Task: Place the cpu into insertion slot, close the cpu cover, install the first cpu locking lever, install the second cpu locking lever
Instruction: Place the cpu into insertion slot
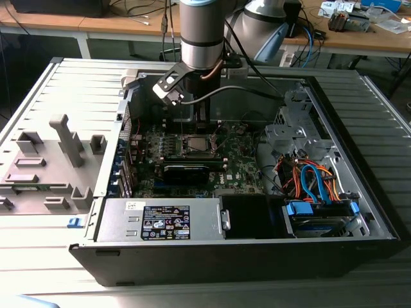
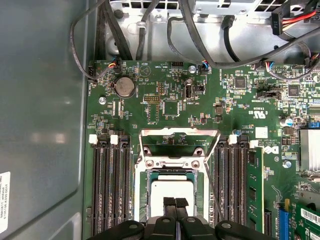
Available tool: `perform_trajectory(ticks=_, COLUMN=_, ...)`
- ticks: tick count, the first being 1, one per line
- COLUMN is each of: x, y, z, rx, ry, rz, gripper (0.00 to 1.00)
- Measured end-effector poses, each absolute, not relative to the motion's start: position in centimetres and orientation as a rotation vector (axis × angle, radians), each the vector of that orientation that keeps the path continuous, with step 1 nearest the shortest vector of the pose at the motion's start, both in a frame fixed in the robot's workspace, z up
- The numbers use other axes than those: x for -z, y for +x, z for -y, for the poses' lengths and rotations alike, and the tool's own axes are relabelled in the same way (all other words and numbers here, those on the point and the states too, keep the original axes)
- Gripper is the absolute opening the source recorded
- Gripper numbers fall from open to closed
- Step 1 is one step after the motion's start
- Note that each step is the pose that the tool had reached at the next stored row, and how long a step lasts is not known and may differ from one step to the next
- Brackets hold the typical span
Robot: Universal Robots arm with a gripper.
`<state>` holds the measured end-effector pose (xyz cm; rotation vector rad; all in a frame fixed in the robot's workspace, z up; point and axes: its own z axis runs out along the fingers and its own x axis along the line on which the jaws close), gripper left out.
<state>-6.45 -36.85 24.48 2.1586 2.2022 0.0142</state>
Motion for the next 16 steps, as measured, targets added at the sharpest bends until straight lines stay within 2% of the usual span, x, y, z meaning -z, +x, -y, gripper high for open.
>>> perform_trajectory(ticks=16, x=-24.98, y=-6.45, z=36.85, rx=-0.014, ry=2.159, rz=-2.202, gripper=0.11)
